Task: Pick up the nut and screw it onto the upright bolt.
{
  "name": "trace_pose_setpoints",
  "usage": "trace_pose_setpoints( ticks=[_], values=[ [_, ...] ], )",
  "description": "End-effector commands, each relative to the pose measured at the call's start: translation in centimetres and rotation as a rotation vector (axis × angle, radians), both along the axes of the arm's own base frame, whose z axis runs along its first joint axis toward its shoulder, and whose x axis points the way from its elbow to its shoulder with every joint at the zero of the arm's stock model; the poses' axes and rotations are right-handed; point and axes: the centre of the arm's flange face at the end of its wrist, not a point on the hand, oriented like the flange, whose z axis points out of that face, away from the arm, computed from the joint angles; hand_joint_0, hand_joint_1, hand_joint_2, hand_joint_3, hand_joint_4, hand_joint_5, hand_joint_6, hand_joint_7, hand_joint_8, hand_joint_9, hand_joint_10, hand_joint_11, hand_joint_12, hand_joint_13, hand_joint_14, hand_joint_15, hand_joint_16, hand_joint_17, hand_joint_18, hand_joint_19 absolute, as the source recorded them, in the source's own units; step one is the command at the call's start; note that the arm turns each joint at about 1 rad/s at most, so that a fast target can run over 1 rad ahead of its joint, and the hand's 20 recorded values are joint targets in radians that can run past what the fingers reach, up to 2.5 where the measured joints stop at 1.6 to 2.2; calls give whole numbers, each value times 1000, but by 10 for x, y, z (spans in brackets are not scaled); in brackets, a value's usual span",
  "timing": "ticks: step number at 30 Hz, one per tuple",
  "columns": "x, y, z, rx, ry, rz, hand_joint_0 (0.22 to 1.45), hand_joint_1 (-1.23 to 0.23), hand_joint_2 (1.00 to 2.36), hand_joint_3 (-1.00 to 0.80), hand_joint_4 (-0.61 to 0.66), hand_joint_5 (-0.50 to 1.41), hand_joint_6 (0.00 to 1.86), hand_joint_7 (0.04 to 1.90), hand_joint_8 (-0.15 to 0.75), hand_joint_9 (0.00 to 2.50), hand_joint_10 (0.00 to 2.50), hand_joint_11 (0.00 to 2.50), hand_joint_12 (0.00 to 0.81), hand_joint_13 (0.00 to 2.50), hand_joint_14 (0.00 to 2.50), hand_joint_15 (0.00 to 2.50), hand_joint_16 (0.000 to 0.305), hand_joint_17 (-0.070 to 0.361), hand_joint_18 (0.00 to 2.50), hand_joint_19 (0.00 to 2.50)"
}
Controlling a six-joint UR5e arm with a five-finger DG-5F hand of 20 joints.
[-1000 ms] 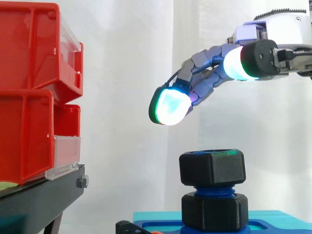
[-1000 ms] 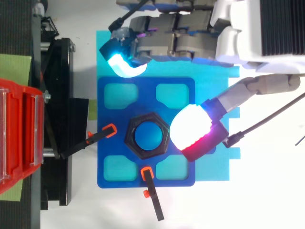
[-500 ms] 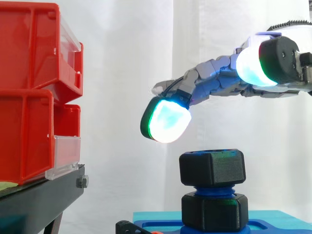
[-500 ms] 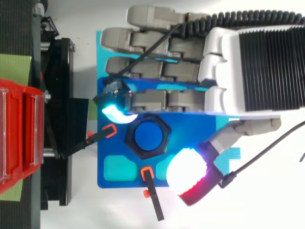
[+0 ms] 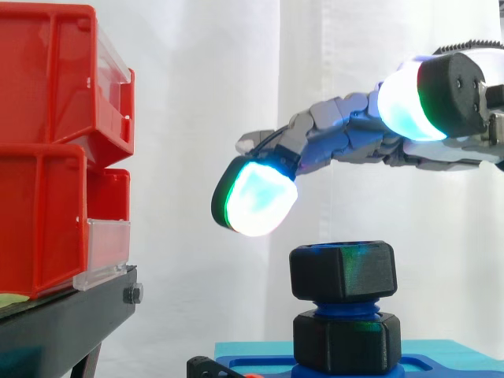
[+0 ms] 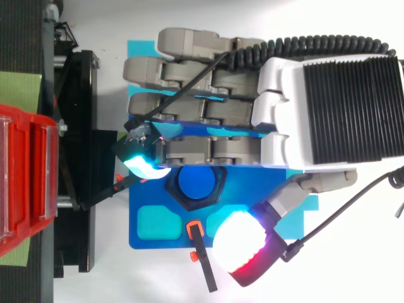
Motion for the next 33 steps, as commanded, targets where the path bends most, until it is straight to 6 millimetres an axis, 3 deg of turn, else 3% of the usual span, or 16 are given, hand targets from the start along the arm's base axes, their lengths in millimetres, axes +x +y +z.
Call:
trace_pose_setpoints(
  ticks=[1, 4, 8, 12, 20, 33],
  values=[
    [2, -5, -11, 1, 17, -3, 471, 23, 1000, -500, 137, -187, 501, 655, 193, 252, 0, 0, 331, 0, 0, 0, 47, 105, 0, 0],
    [4, -7, -24, 28, 35, -3, 472, 27, 1000, -500, 140, -182, 502, 680, 195, 250, 0, 0, 330, 0, 0, 0, 47, 105, 0, 0],
    [5, -6, -23, 33, 32, -3, 473, 29, 1000, -500, 155, -169, 503, 757, 203, 255, 0, 0, 332, 0, 0, 0, 47, 105, 0, 0],
    [4, -7, -23, 34, 33, -3, 479, 23, 1000, -500, 187, -146, 503, 954, 218, 296, 0, 0, 332, 0, 0, 0, 46, 103, 0, 0],
    [4, -9, -23, 34, 37, -6, 488, -28, 1000, -500, 191, -121, 504, 1115, 237, 384, 0, 0, 326, 83, 0, 0, 46, 103, 0, 0],
    [1, -29, -23, 34, 41, -29, 503, -119, 1000, -500, 170, -72, 513, 1496, 259, 586, 0, 0, 304, 243, 0, 0, 42, 95, 0, 0]
  ],
)
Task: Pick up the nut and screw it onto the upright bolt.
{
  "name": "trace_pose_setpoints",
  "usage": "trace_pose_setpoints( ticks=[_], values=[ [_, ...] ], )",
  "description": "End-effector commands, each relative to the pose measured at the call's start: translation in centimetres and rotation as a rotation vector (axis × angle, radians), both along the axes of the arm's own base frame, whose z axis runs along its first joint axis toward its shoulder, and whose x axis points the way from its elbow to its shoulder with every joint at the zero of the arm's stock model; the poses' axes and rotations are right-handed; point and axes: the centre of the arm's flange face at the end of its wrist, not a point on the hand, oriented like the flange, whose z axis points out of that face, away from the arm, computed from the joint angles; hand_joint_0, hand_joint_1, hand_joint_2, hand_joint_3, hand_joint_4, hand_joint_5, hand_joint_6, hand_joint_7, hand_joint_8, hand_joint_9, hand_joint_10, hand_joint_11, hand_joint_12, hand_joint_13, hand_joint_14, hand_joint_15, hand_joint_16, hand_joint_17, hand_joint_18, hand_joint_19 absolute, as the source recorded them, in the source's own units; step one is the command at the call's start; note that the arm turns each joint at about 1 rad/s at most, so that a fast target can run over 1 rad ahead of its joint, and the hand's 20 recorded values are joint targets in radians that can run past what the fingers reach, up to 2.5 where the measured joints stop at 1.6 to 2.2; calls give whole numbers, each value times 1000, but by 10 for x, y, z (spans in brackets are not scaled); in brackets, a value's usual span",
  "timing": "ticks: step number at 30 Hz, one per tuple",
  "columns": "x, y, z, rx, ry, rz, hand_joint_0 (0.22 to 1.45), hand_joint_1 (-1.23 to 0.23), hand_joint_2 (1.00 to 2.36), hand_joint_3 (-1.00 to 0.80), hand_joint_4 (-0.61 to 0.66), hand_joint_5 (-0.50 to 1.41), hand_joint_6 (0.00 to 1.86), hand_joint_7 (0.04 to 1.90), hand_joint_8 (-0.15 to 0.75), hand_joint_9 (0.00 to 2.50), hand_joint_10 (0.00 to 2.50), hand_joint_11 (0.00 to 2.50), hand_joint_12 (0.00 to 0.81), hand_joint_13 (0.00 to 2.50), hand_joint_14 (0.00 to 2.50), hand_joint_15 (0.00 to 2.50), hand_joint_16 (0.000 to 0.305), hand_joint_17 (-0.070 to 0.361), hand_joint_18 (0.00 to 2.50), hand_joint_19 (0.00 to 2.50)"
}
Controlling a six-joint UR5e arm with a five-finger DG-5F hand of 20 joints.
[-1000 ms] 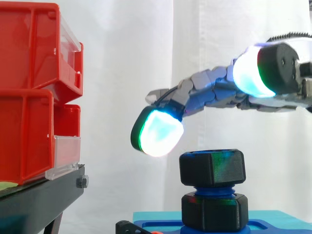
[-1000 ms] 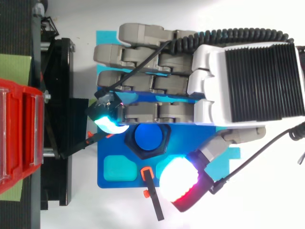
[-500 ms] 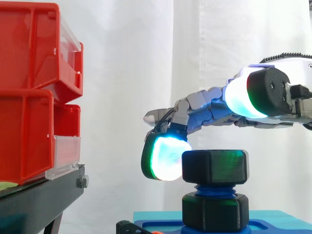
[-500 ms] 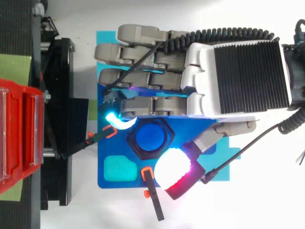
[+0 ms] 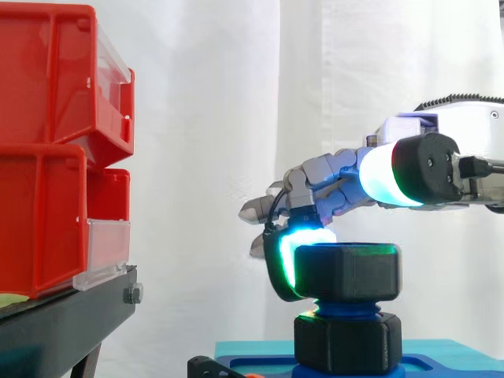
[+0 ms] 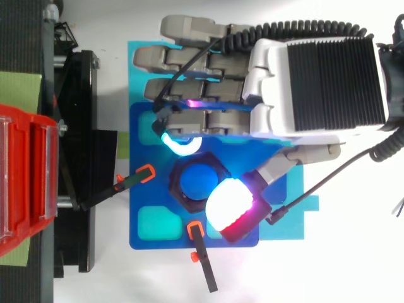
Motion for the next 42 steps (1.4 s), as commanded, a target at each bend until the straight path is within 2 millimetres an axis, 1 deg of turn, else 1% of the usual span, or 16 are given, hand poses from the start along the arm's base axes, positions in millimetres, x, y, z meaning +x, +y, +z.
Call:
trace_pose_setpoints(
  ticks=[1, 5, 14, 16, 17, 18, 21, 23, 24, 25, 27, 30, 36, 42],
  values=[
    [-1, -7, 0, -2, 0, -6, 504, -121, 1000, -500, 168, -71, 518, 1497, 259, 598, 0, 0, 304, 251, 0, 0, 42, 95, 0, 0],
    [-2, -14, 0, -3, 0, -6, 505, -124, 1000, -500, 155, -66, 542, 1476, 261, 638, 0, 0, 301, 284, 0, 0, 41, 93, 0, 0],
    [-4, -27, 0, -3, -3, -20, 517, -144, 1000, -500, 138, -10, 536, 1517, 257, 770, 0, 0, 277, 393, 0, 0, 39, 87, 58, 0],
    [-4, -28, 0, -3, 0, -19, 516, -139, 1000, -500, 145, -29, 502, 1456, 256, 764, 0, 0, 278, 389, 0, 0, 38, 86, 62, 0],
    [-4, -30, 1, -3, -2, -20, 514, -136, 1000, -500, 161, -43, 503, 1383, 254, 753, 0, 0, 281, 384, 0, 0, 39, 87, 56, 0],
    [-4, -30, 0, -3, 0, -19, 509, -125, 1000, -500, 180, -70, 504, 1247, 249, 723, 0, 0, 288, 362, 0, 0, 40, 90, 38, 0],
    [-3, -34, 5, -4, -11, -10, 498, -103, 1000, -500, 229, -118, 504, 965, 236, 638, 0, 0, 304, 292, 0, 0, 42, 95, 0, 0],
    [-1, -35, 9, -5, -20, -3, 493, -94, 1000, -500, 212, -132, 503, 877, 228, 599, 0, 0, 306, 271, 0, 0, 43, 98, 0, 0],
    [3, -38, 21, -6, -40, 9, 491, -88, 1000, -500, 203, -143, 503, 828, 224, 579, 0, 0, 308, 252, 0, 0, 44, 100, 0, 0],
    [4, -38, 25, -7, -45, 15, 487, -79, 1000, -500, 188, -156, 503, 774, 217, 540, 0, 0, 311, 221, 0, 0, 45, 102, 0, 0],
    [5, -37, 30, -9, -47, 25, 480, -58, 1000, -500, 168, -169, 502, 726, 212, 465, 0, 0, 318, 148, 0, 0, 48, 107, 0, 0],
    [5, -37, 30, -14, -38, 25, 474, -36, 1000, -500, 155, -182, 502, 683, 206, 385, 0, 0, 324, 108, 0, 0, 49, 111, 0, 0],
    [4, -27, 23, -22, -30, 34, 472, -22, 1000, -500, 159, -176, 502, 680, 202, 363, 0, 0, 326, 87, 0, 0, 50, 113, 0, 0],
    [6, -13, 22, -19, -19, 18, 474, -6, 1000, -500, 172, -160, 502, 739, 209, 358, 0, 0, 326, 80, 0, 0, 50, 114, 0, 0]
  ],
)
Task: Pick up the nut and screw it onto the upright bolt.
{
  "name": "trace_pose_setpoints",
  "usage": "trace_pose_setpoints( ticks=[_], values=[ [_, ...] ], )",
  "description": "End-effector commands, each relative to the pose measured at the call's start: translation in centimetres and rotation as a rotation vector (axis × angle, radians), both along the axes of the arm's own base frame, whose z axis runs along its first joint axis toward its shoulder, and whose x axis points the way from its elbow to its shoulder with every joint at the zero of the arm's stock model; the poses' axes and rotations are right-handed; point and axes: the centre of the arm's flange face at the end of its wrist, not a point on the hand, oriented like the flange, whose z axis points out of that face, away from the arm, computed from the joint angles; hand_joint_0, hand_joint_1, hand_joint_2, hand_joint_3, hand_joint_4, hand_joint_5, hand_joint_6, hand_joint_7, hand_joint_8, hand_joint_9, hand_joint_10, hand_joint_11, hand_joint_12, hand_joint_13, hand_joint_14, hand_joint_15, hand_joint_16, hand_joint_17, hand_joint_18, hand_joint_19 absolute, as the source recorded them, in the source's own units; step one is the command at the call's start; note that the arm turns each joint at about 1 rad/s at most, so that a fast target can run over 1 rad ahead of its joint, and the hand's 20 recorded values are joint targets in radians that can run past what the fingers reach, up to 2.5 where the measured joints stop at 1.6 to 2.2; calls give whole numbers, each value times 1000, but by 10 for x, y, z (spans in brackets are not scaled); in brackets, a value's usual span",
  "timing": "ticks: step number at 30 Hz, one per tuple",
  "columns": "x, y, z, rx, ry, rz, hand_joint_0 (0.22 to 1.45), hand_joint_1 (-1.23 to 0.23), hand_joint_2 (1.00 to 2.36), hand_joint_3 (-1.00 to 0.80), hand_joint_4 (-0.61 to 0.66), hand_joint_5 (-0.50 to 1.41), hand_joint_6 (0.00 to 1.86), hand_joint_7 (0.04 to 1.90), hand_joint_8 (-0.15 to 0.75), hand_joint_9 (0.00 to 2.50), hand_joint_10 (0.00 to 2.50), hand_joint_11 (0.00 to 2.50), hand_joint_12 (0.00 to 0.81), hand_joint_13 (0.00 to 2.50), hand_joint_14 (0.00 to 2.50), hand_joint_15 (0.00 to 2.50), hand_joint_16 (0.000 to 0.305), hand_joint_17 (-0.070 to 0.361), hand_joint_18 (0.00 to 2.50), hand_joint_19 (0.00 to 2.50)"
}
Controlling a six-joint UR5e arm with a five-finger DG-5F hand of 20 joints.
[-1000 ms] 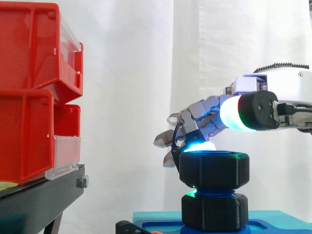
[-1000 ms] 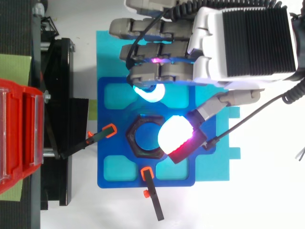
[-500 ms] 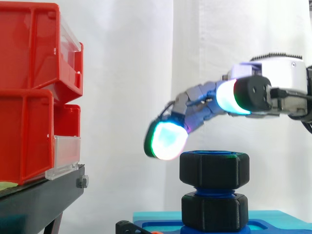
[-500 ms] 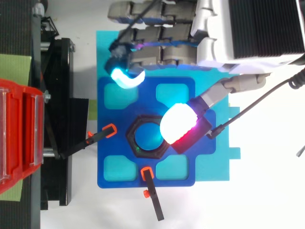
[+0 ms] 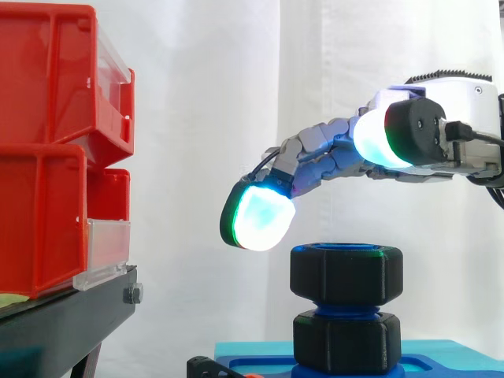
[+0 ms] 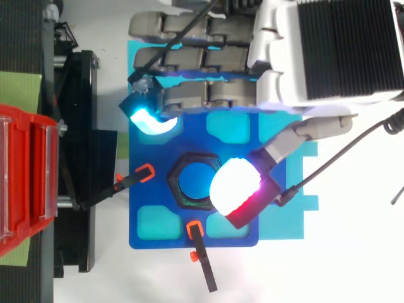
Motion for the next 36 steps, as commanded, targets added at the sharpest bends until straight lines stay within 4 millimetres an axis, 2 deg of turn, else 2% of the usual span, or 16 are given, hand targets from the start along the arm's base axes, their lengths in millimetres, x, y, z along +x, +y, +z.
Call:
trace_pose_setpoints(
  ticks=[1, 11, 21, 31, 33, 36],
  values=[
    [1, 8, -1, 3, 7, -5, 475, -5, 1000, -500, 176, -156, 502, 754, 213, 360, 0, 0, 326, 81, 0, 0, 50, 113, 0, 0],
    [2, 20, -3, 7, 17, 9, 492, -33, 1000, -500, 223, -114, 504, 983, 236, 440, 0, 0, 321, 135, 0, 0, 48, 108, 0, 0],
    [-1, 21, -5, 3, 46, 10, 500, -73, 1000, -500, 220, -88, 504, 1111, 239, 496, 0, 0, 312, 178, 0, 0, 47, 105, 0, 0],
    [-4, 17, -7, 0, 70, 7, 509, -155, 1000, -500, 177, -29, 503, 1368, 244, 619, 0, 0, 295, 273, 0, 0, 42, 95, 0, 0],
    [-5, 15, -8, 0, 73, 4, 512, -172, 1000, -500, 153, -9, 503, 1452, 249, 660, 0, 0, 287, 303, 0, 0, 41, 93, 0, 0],
    [-5, 13, -8, -1, 77, 1, 519, -194, 1000, -500, 102, 18, 501, 1481, 253, 757, 0, 0, 271, 378, 0, 0, 39, 87, 59, 0]
  ],
)
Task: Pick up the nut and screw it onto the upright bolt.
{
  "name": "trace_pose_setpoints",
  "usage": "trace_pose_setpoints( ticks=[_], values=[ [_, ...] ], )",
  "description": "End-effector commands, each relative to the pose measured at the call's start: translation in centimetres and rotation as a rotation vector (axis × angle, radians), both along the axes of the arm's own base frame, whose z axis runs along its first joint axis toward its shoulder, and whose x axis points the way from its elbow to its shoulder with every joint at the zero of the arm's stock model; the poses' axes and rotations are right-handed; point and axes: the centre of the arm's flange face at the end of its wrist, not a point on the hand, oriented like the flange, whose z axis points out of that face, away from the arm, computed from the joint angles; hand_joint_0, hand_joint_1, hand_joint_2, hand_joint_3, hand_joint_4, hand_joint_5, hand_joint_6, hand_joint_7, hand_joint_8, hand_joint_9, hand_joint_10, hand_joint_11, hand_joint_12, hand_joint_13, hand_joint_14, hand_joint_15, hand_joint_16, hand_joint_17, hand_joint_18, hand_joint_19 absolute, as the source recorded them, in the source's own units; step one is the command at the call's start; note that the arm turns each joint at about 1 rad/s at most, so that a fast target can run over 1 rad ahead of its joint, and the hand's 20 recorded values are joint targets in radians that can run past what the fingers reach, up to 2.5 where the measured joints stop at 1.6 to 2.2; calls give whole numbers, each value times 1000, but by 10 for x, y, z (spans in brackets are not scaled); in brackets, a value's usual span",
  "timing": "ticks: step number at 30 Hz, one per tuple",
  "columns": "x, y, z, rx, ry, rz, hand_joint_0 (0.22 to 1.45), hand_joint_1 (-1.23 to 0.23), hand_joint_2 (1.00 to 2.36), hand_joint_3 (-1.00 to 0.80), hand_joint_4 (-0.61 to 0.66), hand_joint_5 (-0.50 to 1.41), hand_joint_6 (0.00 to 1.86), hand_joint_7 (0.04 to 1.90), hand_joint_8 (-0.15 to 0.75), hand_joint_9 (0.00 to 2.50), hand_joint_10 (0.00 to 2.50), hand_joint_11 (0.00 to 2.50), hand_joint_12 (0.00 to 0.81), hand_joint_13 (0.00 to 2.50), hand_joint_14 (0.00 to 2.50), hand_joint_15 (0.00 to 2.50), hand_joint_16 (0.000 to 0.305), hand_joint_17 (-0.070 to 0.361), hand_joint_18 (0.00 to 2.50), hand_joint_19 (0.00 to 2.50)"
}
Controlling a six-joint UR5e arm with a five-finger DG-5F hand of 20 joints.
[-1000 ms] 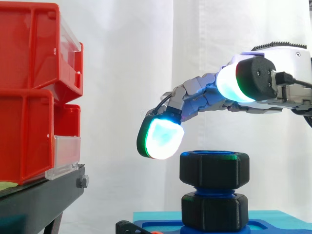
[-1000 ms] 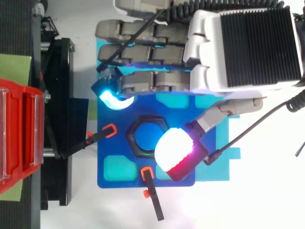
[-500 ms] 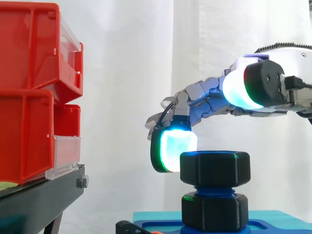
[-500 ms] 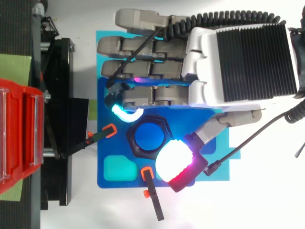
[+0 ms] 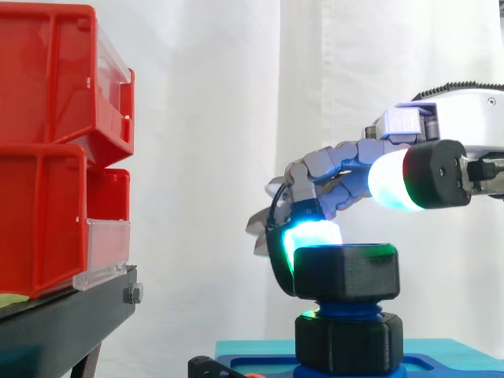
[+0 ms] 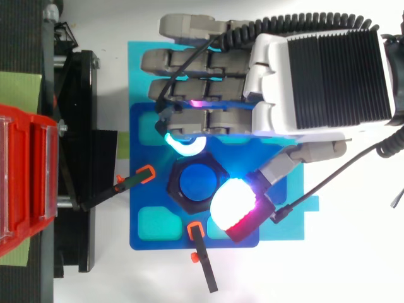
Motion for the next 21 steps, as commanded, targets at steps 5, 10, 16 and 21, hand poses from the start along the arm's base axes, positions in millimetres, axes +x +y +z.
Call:
trace_pose_setpoints(
  ticks=[5, 10, 16, 21],
  values=[
    [-1, -9, 0, -1, 4, -11, 523, -215, 1000, -500, 52, 39, 513, 1442, 240, 854, 0, 0, 257, 452, 0, 0, 36, 80, 132, 0],
    [-2, -15, 0, 1, 4, -17, 529, -247, 1000, -500, 19, 51, 564, 1306, 199, 1046, 0, 0, 215, 592, 0, 0, 29, 64, 302, 0],
    [-3, -22, 0, 1, 3, -26, 531, -272, 1000, -500, 16, 63, 570, 1286, 181, 1259, 0, 0, 165, 691, 0, 0, 20, 45, 410, 0],
    [-3, -27, 0, 1, 0, -34, 527, -244, 1000, -500, 41, 47, 502, 1401, 207, 1215, 2, 0, 190, 662, 0, 0, 20, 45, 364, 0]
  ],
)
